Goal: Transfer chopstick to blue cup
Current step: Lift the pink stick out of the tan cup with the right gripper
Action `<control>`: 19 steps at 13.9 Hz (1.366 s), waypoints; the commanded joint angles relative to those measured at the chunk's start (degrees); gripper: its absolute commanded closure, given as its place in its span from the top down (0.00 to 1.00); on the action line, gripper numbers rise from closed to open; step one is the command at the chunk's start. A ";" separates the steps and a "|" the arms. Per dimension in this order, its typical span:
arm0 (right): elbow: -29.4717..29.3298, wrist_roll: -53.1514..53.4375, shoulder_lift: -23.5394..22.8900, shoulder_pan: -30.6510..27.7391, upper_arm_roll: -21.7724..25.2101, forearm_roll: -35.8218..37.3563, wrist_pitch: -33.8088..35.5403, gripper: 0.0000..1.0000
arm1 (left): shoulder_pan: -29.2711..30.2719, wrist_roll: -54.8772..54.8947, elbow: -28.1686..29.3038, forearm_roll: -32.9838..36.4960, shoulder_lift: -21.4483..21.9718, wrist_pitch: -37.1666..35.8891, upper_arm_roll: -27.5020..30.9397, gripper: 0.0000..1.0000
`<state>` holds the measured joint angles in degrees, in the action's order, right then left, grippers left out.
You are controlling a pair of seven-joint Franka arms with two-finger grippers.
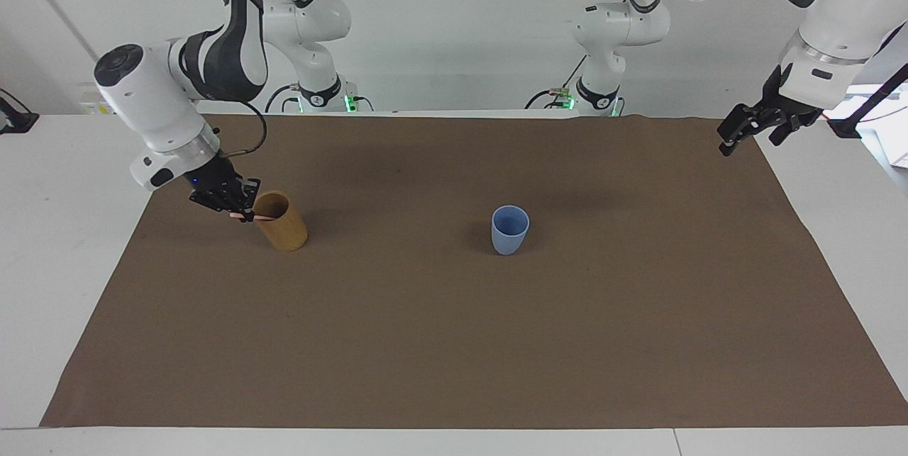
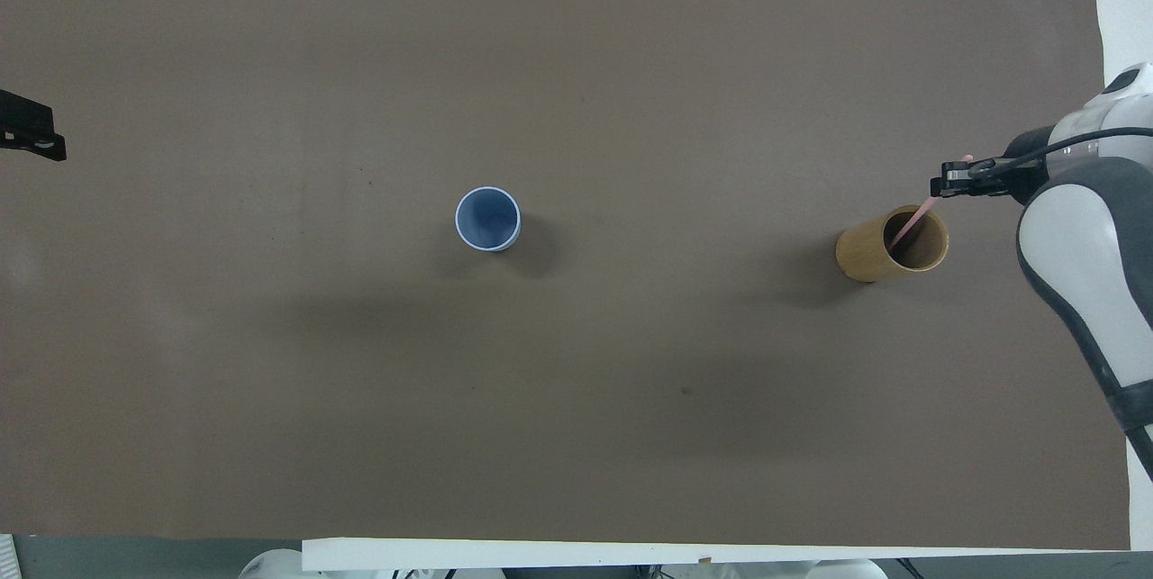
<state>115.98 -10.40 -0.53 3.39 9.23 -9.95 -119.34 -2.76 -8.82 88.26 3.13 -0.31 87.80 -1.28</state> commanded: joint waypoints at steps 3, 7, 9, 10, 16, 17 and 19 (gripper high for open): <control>-9.51 -1.11 0.88 0.21 -0.27 -0.60 8.66 0.00 | -0.14 0.03 0.34 0.13 0.40 -0.70 0.22 1.00; -23.92 -0.94 2.47 3.71 -0.88 0.02 22.02 0.00 | -0.14 0.03 0.34 0.13 0.40 -0.70 0.22 1.00; -29.90 0.02 0.89 8.44 -1.06 -0.60 22.74 0.00 | -0.23 0.03 0.34 0.13 0.40 -0.70 0.22 1.00; -31.76 1.86 -0.25 11.08 -1.15 -0.51 22.48 0.00 | -0.23 0.11 0.34 0.13 0.40 -0.70 0.22 1.00; -35.02 26.08 -8.93 31.81 -1.24 0.37 10.83 0.00 | -0.23 0.03 0.34 0.13 0.40 -0.70 0.22 1.00; -35.03 30.40 -11.48 34.90 -1.24 1.06 6.96 0.00 | -0.23 0.03 0.34 0.13 0.40 -0.70 0.22 1.00; -34.33 33.42 -14.48 38.69 -1.32 5.79 1.32 0.00 | -0.14 0.03 0.34 0.13 0.40 -0.70 0.22 1.00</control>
<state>83.87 20.51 -11.08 40.22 7.46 -7.03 -115.51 -2.76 -8.82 88.26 3.13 -0.31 87.80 -1.28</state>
